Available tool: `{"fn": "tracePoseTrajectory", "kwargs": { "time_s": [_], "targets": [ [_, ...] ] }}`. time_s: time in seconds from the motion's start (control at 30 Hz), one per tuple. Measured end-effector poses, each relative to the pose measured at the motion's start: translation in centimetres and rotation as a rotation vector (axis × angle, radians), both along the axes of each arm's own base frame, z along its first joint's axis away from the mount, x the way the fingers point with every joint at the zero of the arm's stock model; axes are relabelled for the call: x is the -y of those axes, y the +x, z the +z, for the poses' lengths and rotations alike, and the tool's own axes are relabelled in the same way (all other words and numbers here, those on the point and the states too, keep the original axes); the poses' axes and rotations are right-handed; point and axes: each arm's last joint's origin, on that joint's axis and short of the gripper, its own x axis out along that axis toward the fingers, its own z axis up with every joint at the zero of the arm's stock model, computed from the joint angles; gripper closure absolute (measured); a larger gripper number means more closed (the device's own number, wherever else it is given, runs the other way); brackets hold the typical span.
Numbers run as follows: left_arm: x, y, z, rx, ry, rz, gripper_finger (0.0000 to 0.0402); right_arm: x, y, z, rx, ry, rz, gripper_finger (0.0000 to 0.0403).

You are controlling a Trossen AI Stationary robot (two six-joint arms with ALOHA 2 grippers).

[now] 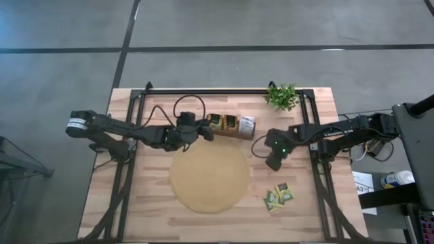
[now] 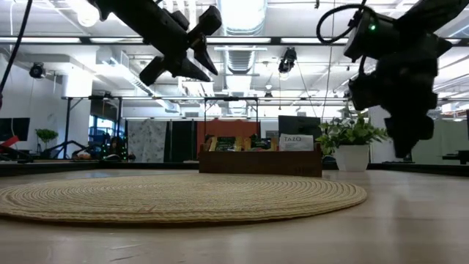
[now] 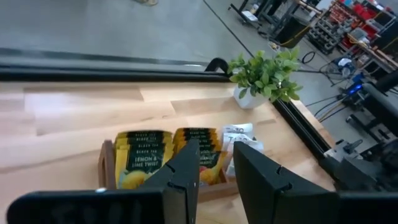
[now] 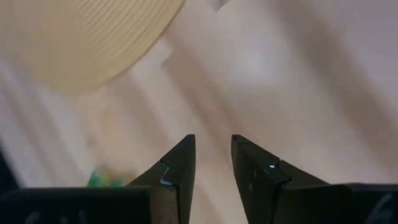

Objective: Pick & Place Tea
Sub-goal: Put the green tea bag into the left section of the wooden organizer

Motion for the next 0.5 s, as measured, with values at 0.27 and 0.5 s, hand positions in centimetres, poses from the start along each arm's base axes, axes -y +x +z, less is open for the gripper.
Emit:
{"fn": "tracePoseTrajectory", "kwargs": {
  "time_s": [0.27,0.5],
  "targets": [
    [-0.3,0.2,0.5,-0.068,0.135,-0.011,0.0307,-2.6,-0.9,0.0,-0.111,0.146,0.101,0.0305],
    [-1.1,0.8,0.6,-0.111,0.208,-0.129,0.0307,-4.6,-1.9,0.6,-0.27,0.167,0.087,0.0307]
  ]
}}
